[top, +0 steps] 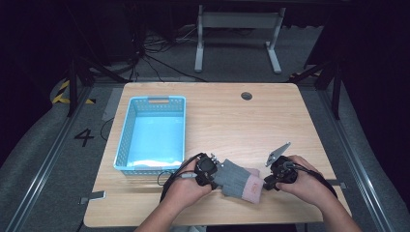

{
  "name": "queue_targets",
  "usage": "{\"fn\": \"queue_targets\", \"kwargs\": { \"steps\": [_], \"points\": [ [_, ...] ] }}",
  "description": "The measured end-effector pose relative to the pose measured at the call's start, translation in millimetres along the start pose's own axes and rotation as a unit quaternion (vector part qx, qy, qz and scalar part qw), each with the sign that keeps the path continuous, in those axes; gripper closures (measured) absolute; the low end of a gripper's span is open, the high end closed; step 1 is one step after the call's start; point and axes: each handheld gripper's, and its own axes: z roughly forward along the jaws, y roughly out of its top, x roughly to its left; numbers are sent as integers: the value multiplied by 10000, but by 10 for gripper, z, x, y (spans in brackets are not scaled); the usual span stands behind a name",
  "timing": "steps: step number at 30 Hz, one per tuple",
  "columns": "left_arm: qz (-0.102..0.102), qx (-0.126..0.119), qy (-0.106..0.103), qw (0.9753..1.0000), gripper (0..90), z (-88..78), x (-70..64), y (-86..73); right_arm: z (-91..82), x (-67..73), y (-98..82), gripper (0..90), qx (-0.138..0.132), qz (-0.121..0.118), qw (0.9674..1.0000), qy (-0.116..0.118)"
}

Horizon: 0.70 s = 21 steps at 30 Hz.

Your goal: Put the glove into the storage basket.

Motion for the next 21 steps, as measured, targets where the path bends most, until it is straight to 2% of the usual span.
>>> {"fn": "queue_targets", "kwargs": {
  "steps": [2, 6, 9, 11, 15, 17, 21],
  "points": [
    [-7, 123, -8, 9999, 722, 23, 3, 1, -1, 3, 4, 704, 6, -18, 10000, -30],
    [0, 164, 20, 9999, 732, 46, 5, 13, 15, -4, 5, 704, 24, -39, 10000, -14],
    [-71, 174, 49, 9998, 729, 49, 16, 10, 24, -7, 5, 704, 23, -35, 10000, 6],
    [0, 97, 70, 9999, 729, 43, 0, 21, 32, 3, 10, 704, 21, -6, 10000, -16],
    [-24, 19, 99, 9999, 744, 32, -16, 37, 31, 4, 13, 704, 37, -25, 10000, -8],
    [22, 45, 141, 9999, 745, 35, -27, 52, 43, 3, 17, 704, 65, -42, 10000, -28],
    [-15, 110, 207, 9997, 774, 58, -29, 67, 43, 8, 17, 705, 62, -44, 10000, -36]
  ]
}}
